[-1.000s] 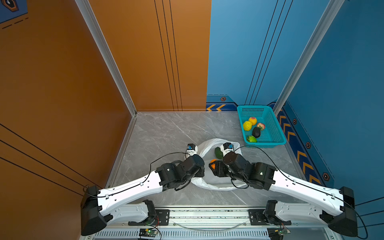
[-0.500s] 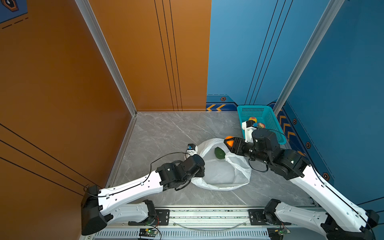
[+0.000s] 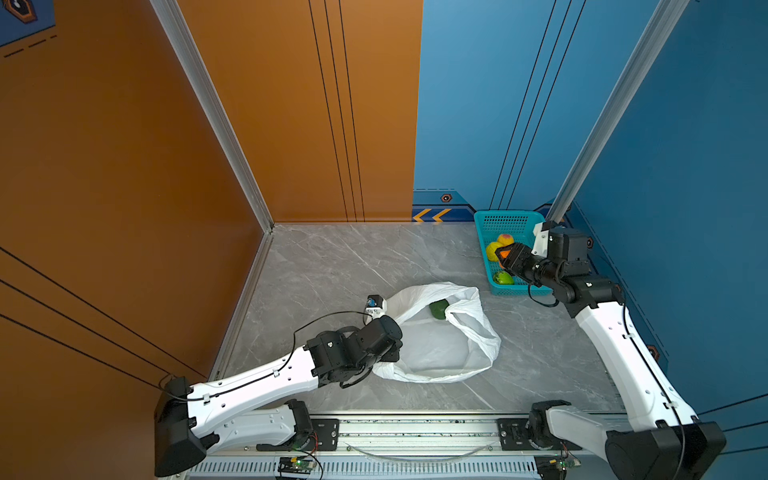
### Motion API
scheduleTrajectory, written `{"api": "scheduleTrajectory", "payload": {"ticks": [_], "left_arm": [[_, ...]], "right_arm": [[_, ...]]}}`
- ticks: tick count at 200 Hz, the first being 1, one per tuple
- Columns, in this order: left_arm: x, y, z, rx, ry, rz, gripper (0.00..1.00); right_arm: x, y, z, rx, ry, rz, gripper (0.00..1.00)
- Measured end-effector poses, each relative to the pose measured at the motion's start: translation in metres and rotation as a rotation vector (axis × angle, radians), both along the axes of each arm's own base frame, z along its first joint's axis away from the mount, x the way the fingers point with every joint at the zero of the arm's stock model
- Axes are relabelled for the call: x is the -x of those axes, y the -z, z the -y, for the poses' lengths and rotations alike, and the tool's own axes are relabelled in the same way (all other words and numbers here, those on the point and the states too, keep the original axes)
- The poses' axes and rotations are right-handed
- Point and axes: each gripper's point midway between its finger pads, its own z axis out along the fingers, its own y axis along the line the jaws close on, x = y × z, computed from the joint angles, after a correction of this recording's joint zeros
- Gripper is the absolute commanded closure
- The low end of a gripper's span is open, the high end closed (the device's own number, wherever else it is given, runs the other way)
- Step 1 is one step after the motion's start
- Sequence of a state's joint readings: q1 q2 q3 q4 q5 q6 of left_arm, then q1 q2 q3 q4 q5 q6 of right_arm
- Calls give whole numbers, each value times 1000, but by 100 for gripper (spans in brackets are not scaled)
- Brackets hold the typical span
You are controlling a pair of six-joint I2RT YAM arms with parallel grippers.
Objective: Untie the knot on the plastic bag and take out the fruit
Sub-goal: 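Lift the orange fruit and release it into the teal basket with the right gripper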
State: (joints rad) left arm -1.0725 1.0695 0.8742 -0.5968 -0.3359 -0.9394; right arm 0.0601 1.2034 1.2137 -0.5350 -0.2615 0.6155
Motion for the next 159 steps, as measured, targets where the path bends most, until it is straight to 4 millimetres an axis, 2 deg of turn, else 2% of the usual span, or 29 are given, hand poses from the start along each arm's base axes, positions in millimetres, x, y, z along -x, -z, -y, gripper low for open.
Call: {"api": "scheduleTrajectory", "payload": {"ticks": [46, 81, 127, 159], "left_arm": [[2, 2, -5, -17, -1, -9, 100], [2, 2, -5, -15, -3, -10, 100], [3, 1, -5, -14, -4, -8, 100], [2, 0, -6, -13, -6, -5, 100]], "right_arm": [[-46, 48, 65, 30, 128, -66, 52], [-68, 92, 103, 42, 192, -138, 52], [-81, 146, 131, 60, 232, -236, 50], [-91, 166, 142, 78, 242, -278, 44]]}}
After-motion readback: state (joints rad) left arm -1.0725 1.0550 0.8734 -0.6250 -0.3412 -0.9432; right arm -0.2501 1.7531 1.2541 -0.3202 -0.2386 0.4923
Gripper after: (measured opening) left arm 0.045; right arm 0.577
